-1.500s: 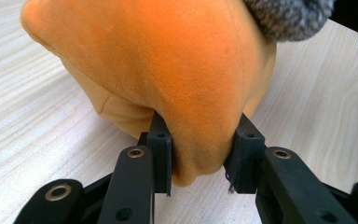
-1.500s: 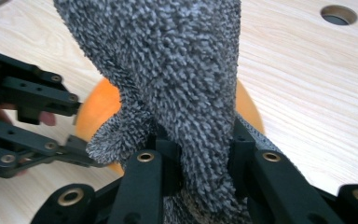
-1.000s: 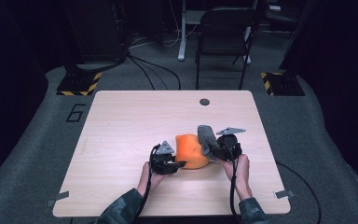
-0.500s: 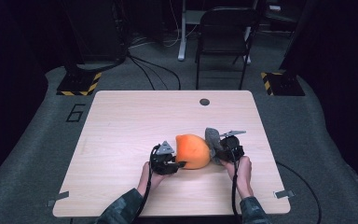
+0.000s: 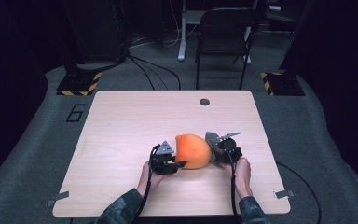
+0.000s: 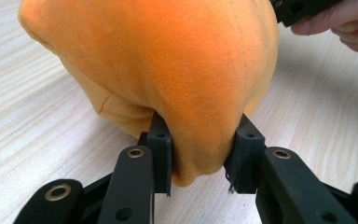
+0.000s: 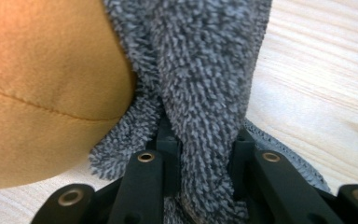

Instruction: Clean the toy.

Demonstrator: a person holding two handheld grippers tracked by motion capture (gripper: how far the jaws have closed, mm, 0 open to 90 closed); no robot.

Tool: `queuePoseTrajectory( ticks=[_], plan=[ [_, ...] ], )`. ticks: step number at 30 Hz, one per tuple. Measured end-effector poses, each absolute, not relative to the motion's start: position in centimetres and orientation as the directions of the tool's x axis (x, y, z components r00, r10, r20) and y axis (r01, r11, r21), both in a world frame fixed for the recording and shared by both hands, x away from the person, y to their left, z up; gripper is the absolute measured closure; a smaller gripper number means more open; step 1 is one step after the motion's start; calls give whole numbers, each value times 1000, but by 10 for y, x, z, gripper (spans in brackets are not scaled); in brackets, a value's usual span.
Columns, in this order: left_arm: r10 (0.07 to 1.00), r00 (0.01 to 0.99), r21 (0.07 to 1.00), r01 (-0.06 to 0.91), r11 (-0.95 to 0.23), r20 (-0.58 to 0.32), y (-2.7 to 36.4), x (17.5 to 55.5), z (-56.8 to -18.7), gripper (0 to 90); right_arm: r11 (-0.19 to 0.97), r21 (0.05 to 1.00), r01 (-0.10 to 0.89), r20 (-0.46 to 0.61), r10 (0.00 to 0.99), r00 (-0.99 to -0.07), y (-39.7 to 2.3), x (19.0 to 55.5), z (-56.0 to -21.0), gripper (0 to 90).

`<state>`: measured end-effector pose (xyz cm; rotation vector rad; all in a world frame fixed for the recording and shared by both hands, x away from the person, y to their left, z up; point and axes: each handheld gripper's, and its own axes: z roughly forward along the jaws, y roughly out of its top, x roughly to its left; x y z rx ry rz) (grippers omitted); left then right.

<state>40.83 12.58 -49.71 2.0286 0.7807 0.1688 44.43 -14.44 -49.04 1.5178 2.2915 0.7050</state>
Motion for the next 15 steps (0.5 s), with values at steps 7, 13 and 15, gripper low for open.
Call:
queuePoseTrajectory(
  ticks=[7,13,15],
  plan=[
    [589,787,806,465,-367,-185,126,409,-497,670,287,657,697,20,918,-396,-152,432,-449,736],
    [589,786,805,466,-368,-186,126,409,-497,670,303,741,600,-4,895,-447,-133,413,-413,737],
    [589,787,806,463,-369,-182,126,409,-497,670,320,751,577,-10,880,-475,-126,409,-409,737]
  ],
)
